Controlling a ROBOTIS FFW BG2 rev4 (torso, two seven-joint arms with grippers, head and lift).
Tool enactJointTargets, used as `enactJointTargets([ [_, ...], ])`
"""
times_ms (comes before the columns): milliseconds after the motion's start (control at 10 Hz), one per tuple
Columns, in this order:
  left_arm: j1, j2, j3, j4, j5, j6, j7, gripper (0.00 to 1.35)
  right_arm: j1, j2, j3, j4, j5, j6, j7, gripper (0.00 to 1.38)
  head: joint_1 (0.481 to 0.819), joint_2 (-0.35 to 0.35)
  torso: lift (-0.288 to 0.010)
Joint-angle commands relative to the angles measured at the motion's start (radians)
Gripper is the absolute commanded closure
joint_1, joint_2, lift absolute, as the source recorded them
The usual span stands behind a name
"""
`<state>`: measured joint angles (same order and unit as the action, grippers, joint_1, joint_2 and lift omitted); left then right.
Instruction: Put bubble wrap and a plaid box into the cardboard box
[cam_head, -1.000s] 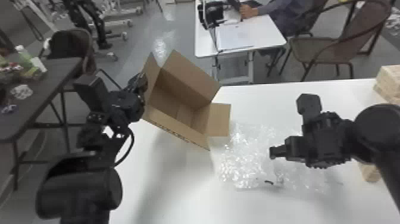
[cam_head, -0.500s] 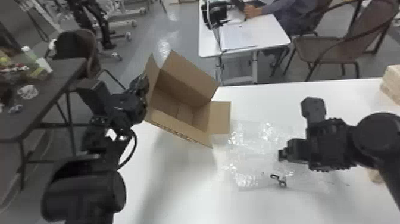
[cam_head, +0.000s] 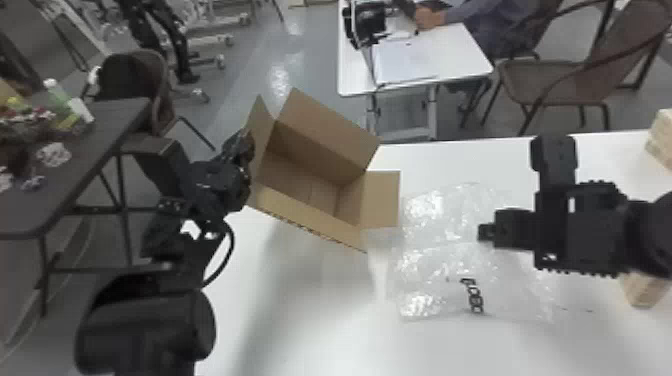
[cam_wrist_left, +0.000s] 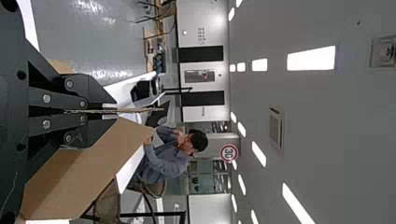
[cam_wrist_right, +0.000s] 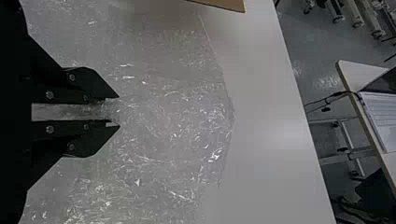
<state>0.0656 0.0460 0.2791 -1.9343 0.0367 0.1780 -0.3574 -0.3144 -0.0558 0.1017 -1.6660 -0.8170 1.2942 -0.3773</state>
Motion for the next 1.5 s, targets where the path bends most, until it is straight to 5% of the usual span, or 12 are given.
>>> enactJointTargets([
  [0,0.002,0.0,0.0,0.0,0.0,-0.002,0.0,1.22,0.031,-0.001,-0.039,-0.11,-0.004,0.014,0.0,1.05,0.691,0.245,-0.107],
  [200,0.005,-0.005,0.005,-0.002,0.002,-0.005,0.0,1.22,0.064,-0.013,-0.122,-0.25,-0.044,0.069,-0.002,1.05,0.673,0.236,-0.107],
  [500,0.008,-0.011,0.011,-0.002,0.005,-0.009,0.0,1.22,0.109,-0.03,-0.234,-0.422,-0.194,0.094,-0.129,1.05,0.643,0.191,-0.107],
  [1000,0.003,-0.02,-0.005,0.003,-0.014,-0.002,0.002,1.22,0.034,-0.067,-0.241,-0.506,-0.363,0.063,-0.087,1.05,0.577,0.189,-0.107],
  [1100,0.002,-0.021,-0.008,0.005,-0.017,0.0,0.002,1.22,0.018,-0.073,-0.215,-0.489,-0.343,0.033,-0.002,1.05,0.569,0.193,-0.107],
  [1200,0.002,-0.021,-0.008,0.006,-0.017,0.002,0.002,1.22,0.0,-0.079,-0.165,-0.462,-0.221,-0.021,0.178,1.05,0.555,0.206,-0.107],
  [1400,-0.003,-0.02,-0.012,0.006,-0.017,0.002,0.002,1.22,-0.068,-0.078,-0.04,-0.281,0.098,-0.168,0.649,1.05,0.527,0.257,-0.107],
])
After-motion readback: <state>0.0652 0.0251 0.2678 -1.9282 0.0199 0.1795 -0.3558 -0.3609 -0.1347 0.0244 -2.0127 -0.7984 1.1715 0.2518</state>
